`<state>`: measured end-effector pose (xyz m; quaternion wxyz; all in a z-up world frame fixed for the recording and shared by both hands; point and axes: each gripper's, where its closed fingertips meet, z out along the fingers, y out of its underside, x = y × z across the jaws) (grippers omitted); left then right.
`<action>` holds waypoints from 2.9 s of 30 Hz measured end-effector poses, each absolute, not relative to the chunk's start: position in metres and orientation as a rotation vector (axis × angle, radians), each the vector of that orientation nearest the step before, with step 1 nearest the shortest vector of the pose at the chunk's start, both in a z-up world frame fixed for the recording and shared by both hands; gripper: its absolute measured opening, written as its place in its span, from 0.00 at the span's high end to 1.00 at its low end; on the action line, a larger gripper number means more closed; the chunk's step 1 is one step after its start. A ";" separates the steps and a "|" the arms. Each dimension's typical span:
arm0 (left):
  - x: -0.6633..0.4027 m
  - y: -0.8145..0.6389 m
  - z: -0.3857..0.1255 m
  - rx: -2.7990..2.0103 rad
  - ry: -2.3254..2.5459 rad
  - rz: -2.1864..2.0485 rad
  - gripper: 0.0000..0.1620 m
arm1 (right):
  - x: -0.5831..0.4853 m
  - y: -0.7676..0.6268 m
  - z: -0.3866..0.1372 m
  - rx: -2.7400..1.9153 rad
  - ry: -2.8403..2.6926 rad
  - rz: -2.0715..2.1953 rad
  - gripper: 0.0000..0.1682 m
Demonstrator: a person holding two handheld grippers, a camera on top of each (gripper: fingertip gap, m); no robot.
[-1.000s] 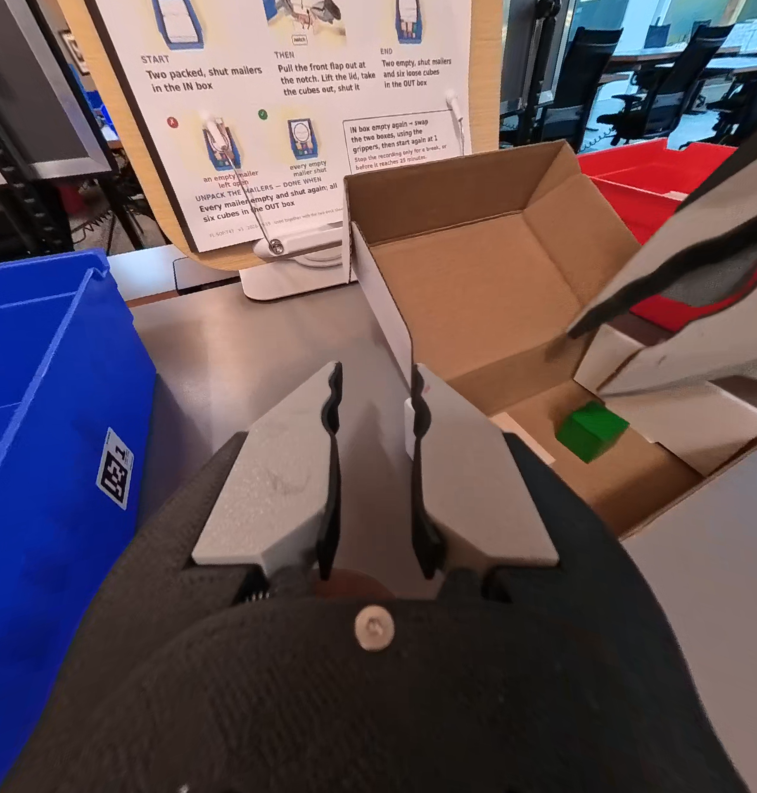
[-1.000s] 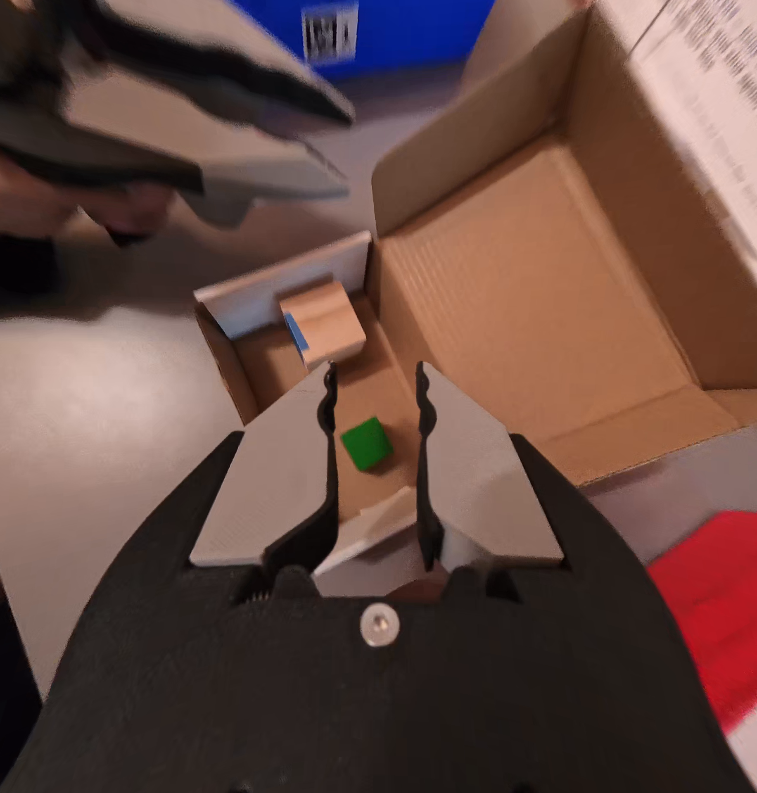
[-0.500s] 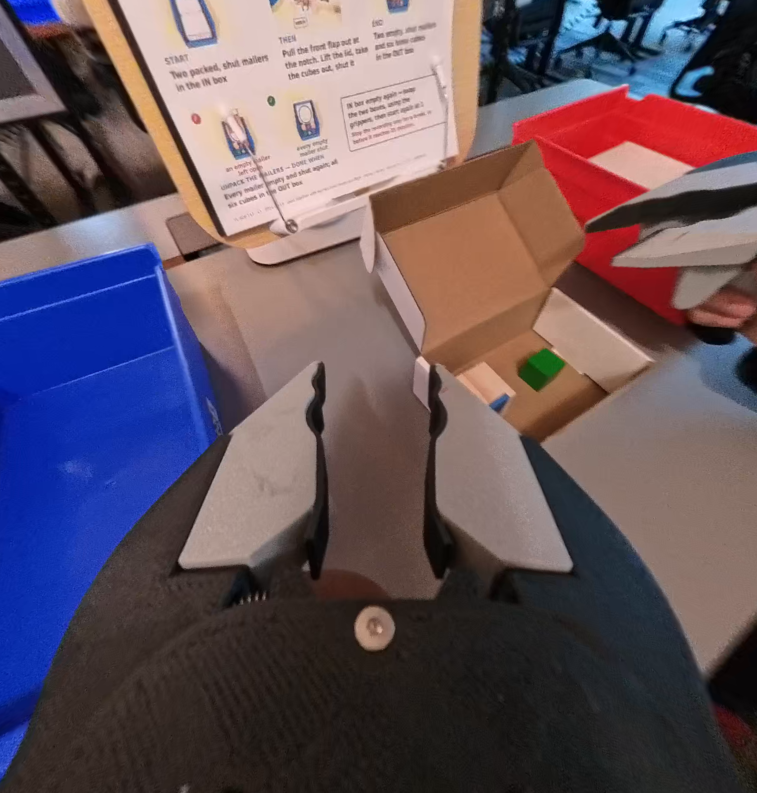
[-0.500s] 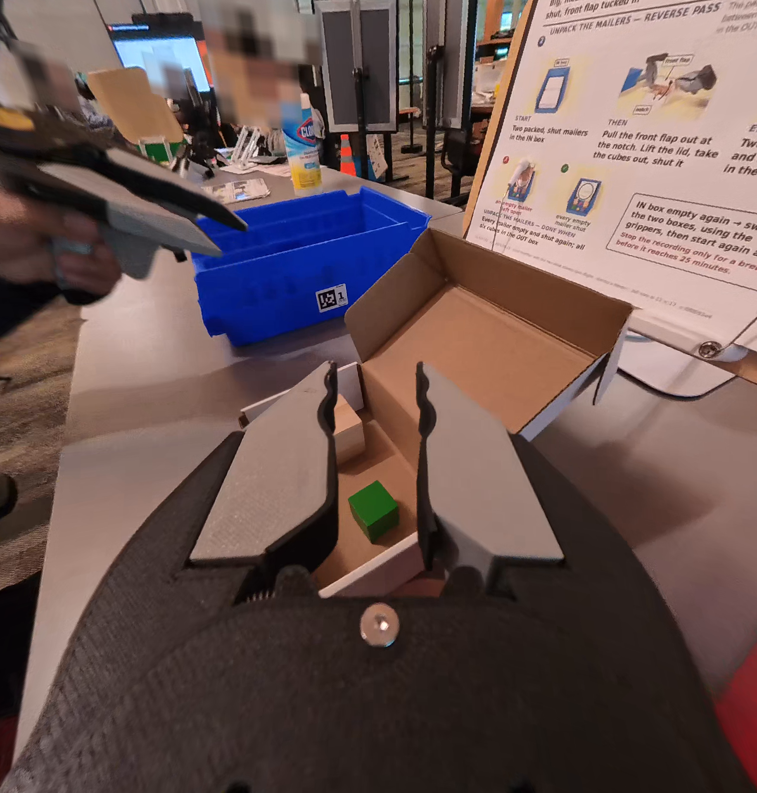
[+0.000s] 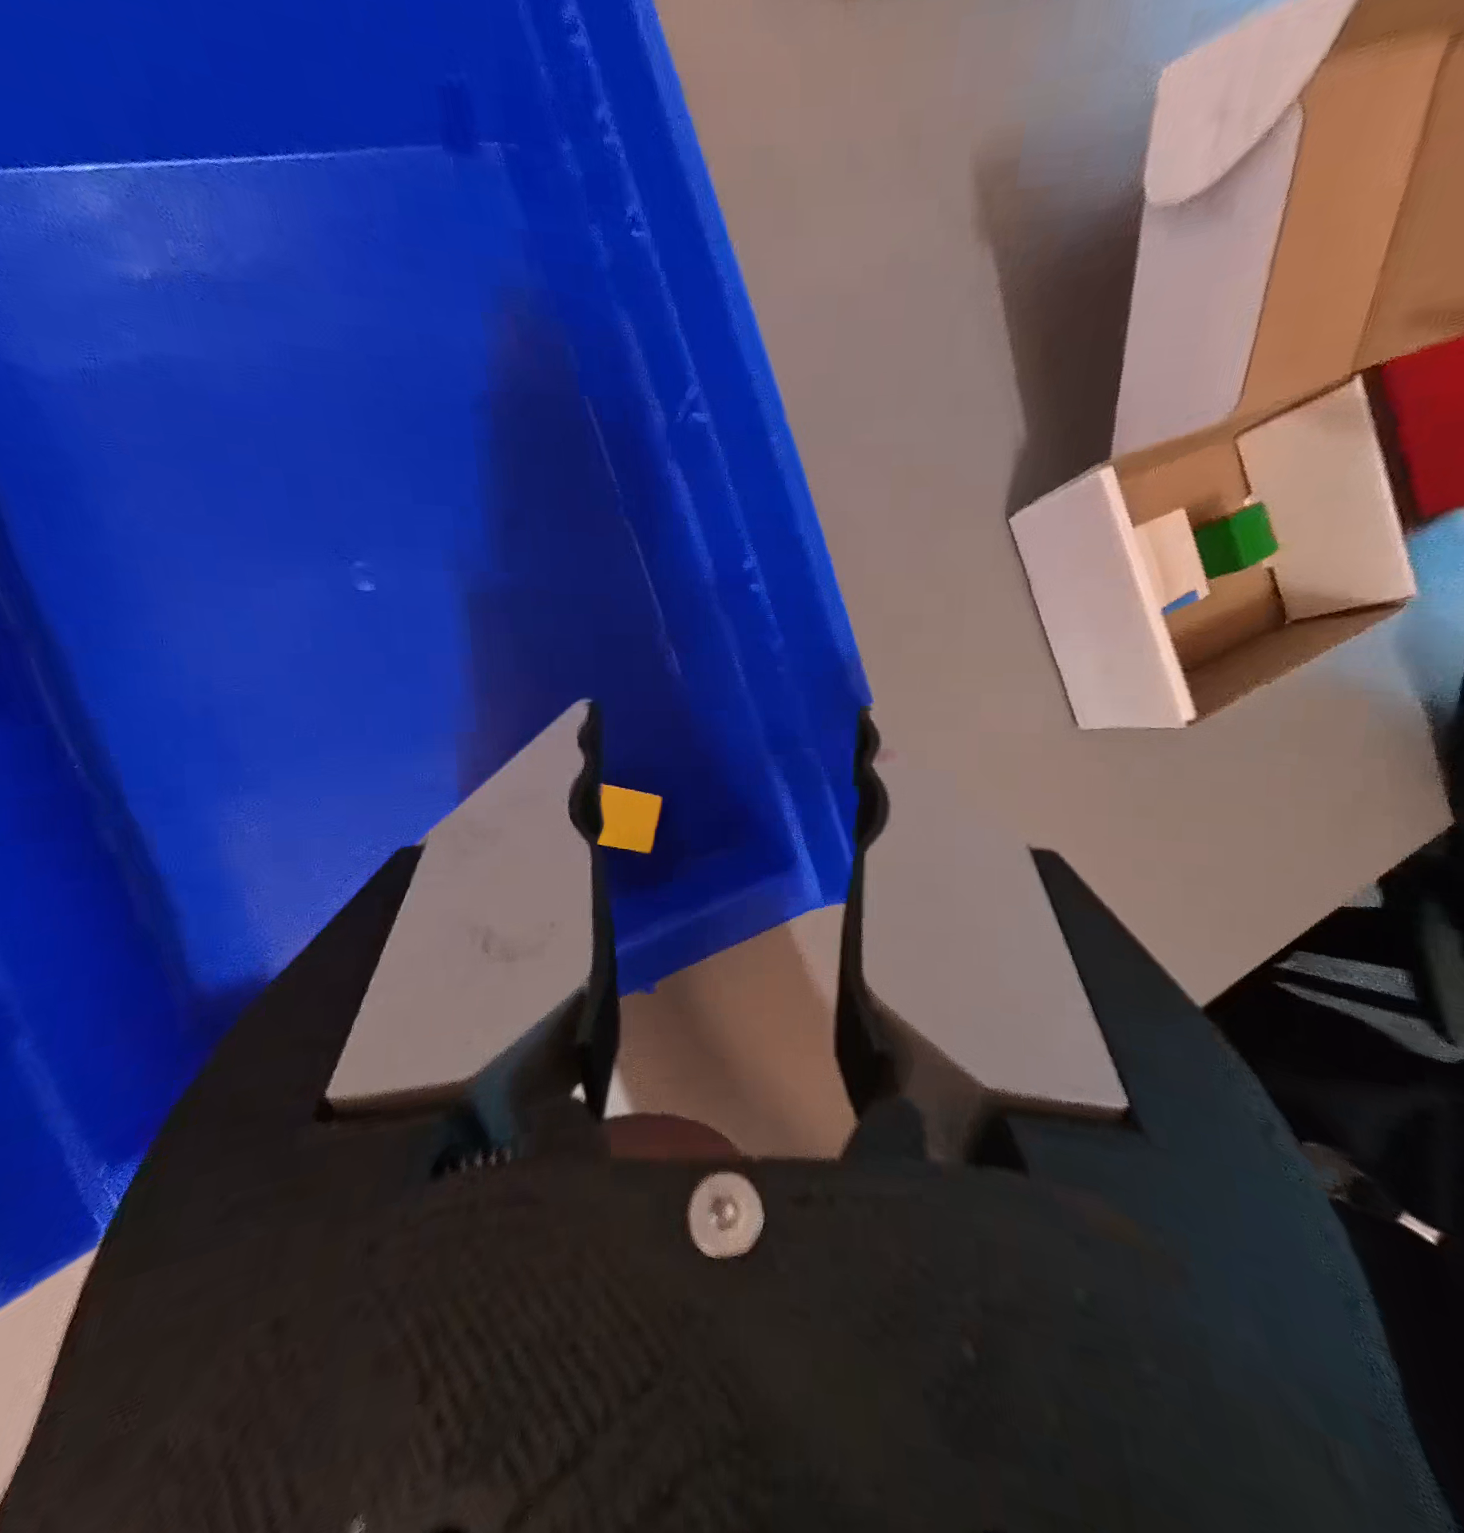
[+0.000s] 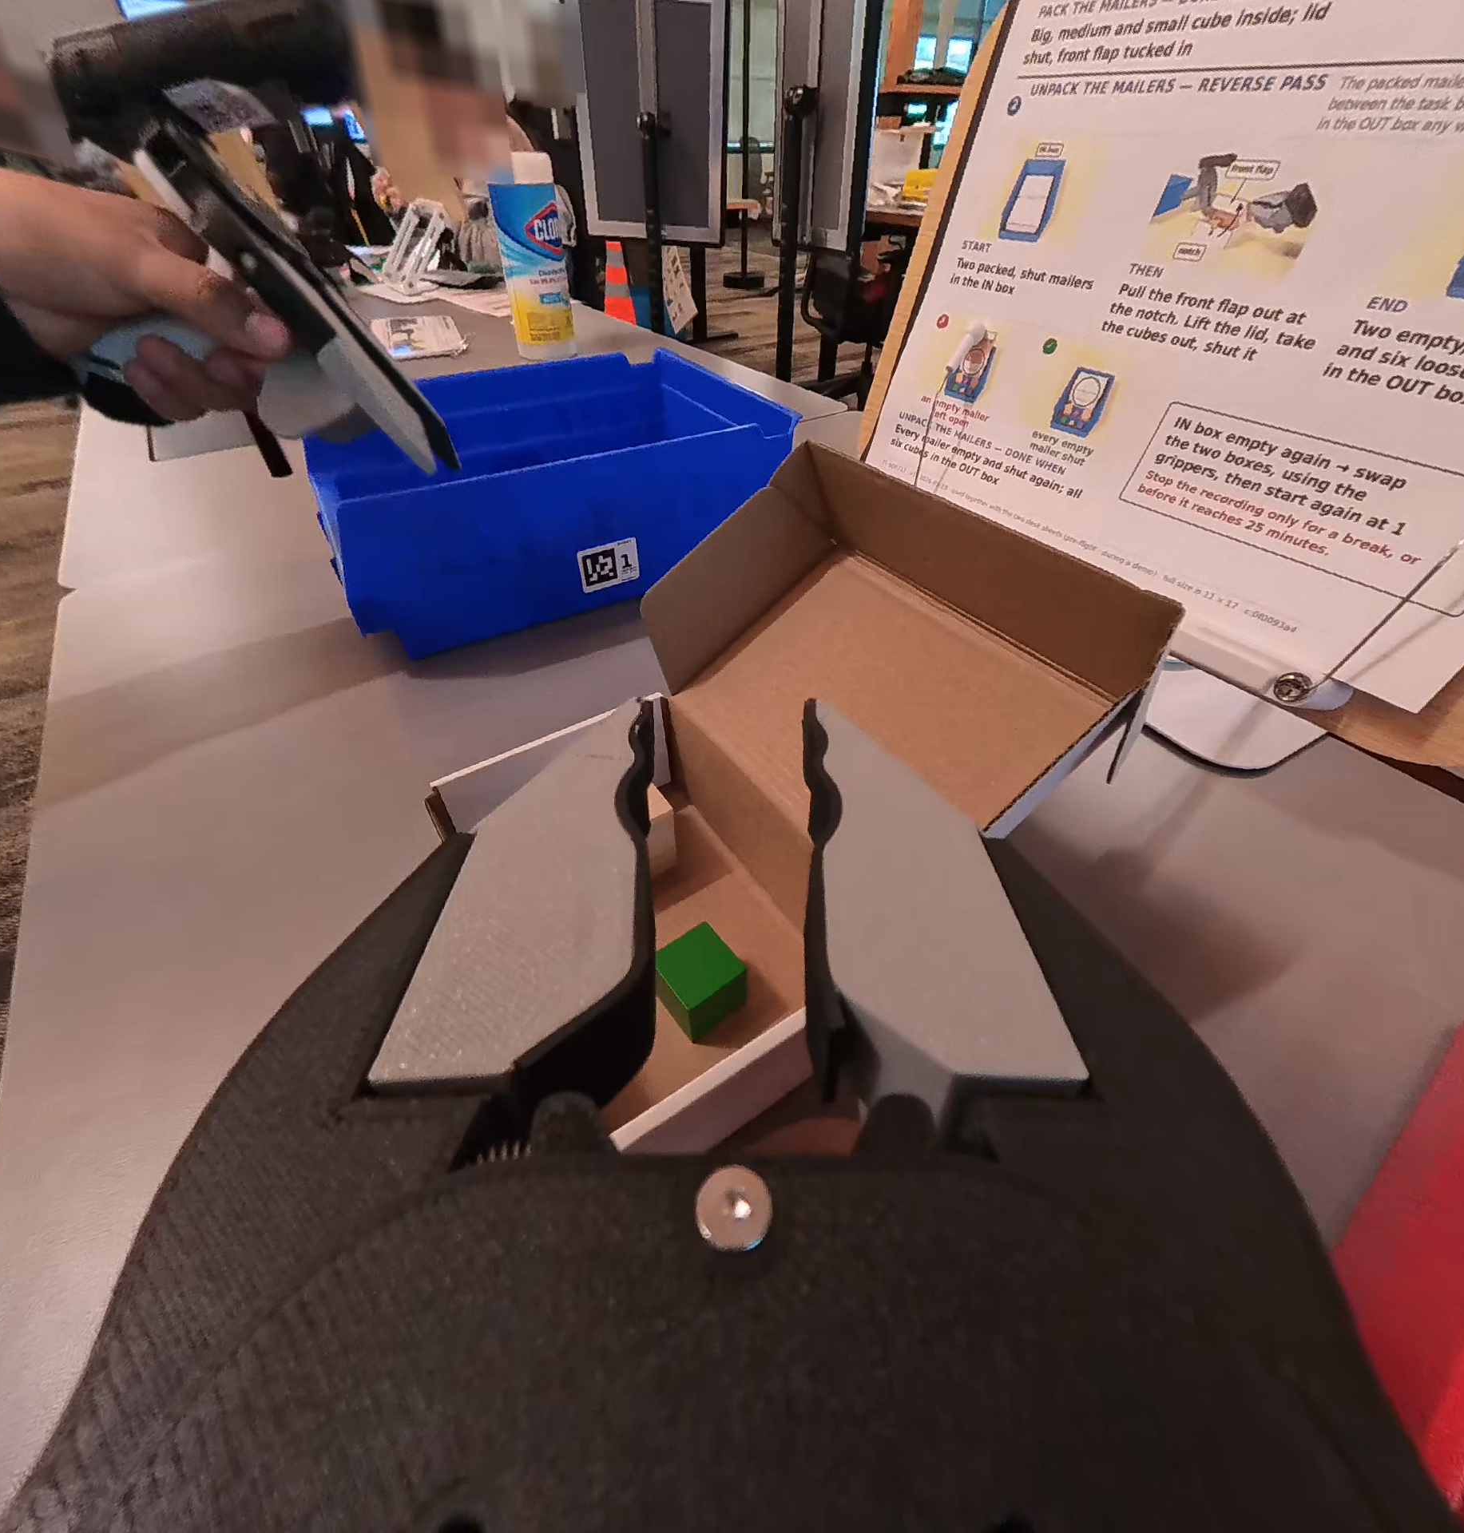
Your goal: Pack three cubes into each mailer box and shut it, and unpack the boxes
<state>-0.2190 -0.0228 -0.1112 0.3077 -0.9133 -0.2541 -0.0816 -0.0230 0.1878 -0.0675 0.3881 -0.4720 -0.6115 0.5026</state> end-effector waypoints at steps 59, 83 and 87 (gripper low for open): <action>-0.326 -0.108 -0.099 -3.537 0.293 1.336 0.88 | -0.024 0.151 -0.084 -1.158 -1.722 1.284 0.78; -0.217 0.049 -0.054 -2.894 0.442 0.581 0.88 | -0.020 0.147 -0.072 -1.151 -1.691 1.396 0.77; -0.193 0.066 -0.039 -2.755 0.370 0.383 0.88 | -0.022 0.140 -0.069 -1.133 -1.685 1.412 0.77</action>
